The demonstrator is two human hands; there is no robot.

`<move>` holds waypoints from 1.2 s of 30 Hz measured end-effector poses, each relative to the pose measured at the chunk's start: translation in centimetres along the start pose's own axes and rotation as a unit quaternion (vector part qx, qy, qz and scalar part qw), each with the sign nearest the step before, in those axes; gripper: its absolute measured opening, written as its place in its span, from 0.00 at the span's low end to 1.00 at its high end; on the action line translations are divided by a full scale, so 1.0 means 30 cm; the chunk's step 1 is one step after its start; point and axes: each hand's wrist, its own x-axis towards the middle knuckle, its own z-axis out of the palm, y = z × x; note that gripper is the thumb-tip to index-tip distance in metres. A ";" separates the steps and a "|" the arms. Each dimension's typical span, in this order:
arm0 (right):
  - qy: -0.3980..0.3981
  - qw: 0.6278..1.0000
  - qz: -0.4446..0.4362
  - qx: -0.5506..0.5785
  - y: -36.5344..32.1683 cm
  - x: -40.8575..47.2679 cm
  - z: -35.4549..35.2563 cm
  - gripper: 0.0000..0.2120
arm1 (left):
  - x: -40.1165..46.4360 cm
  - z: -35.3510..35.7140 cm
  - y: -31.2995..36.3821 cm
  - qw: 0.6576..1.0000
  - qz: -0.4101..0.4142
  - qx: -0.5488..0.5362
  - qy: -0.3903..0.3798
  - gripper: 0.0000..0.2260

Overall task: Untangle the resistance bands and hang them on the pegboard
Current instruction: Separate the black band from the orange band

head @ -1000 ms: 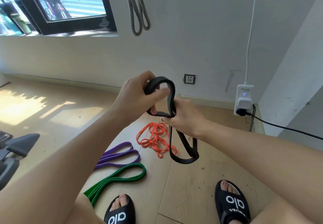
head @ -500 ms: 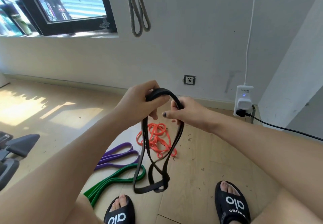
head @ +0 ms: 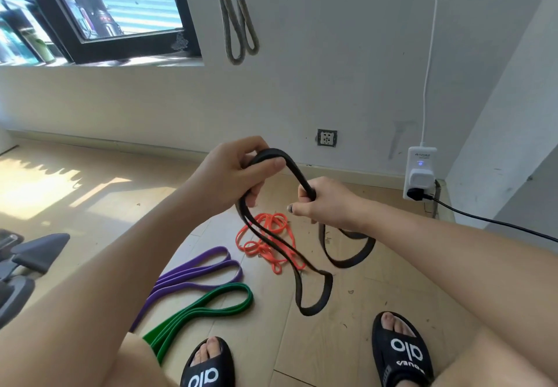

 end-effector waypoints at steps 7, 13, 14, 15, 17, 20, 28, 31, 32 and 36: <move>0.054 0.998 0.016 -0.022 0.024 -0.018 -0.037 0.18 | 0.005 0.005 -0.023 1.000 -0.006 -0.016 0.018 0.08; -0.008 1.000 0.019 -0.012 0.028 -0.031 -0.017 0.13 | 0.009 0.042 -0.004 0.999 -0.011 -0.031 -0.018 0.07; -0.022 1.000 0.019 -0.003 0.024 -0.030 -0.008 0.13 | 0.009 0.046 0.001 0.999 -0.013 -0.027 -0.028 0.07; -0.033 0.999 0.022 0.006 0.021 -0.030 0.001 0.13 | 0.008 0.047 0.005 0.999 -0.018 -0.033 -0.038 0.07; -0.045 0.998 0.030 0.025 0.011 -0.030 0.014 0.15 | 0.005 0.043 0.007 0.997 -0.035 -0.050 -0.055 0.06; -0.051 0.997 0.029 0.048 -0.006 -0.032 0.029 0.18 | 0.002 0.034 0.007 0.997 -0.044 -0.019 -0.069 0.07; -0.047 0.997 0.024 0.057 -0.031 -0.035 0.037 0.14 | -0.001 0.026 0.011 0.995 -0.043 0.063 -0.066 0.12; -0.025 0.999 0.016 0.045 -0.032 -0.039 0.023 0.13 | 0.001 0.029 0.017 0.994 -0.048 0.072 -0.070 0.12; -0.020 0.999 0.014 0.040 -0.032 -0.040 0.018 0.12 | 0.002 0.030 0.019 0.994 -0.046 0.078 -0.065 0.12; -0.009 0.999 0.012 0.029 -0.028 -0.039 -0.004 0.10 | 0.003 0.047 0.021 0.996 -0.031 0.077 -0.023 0.13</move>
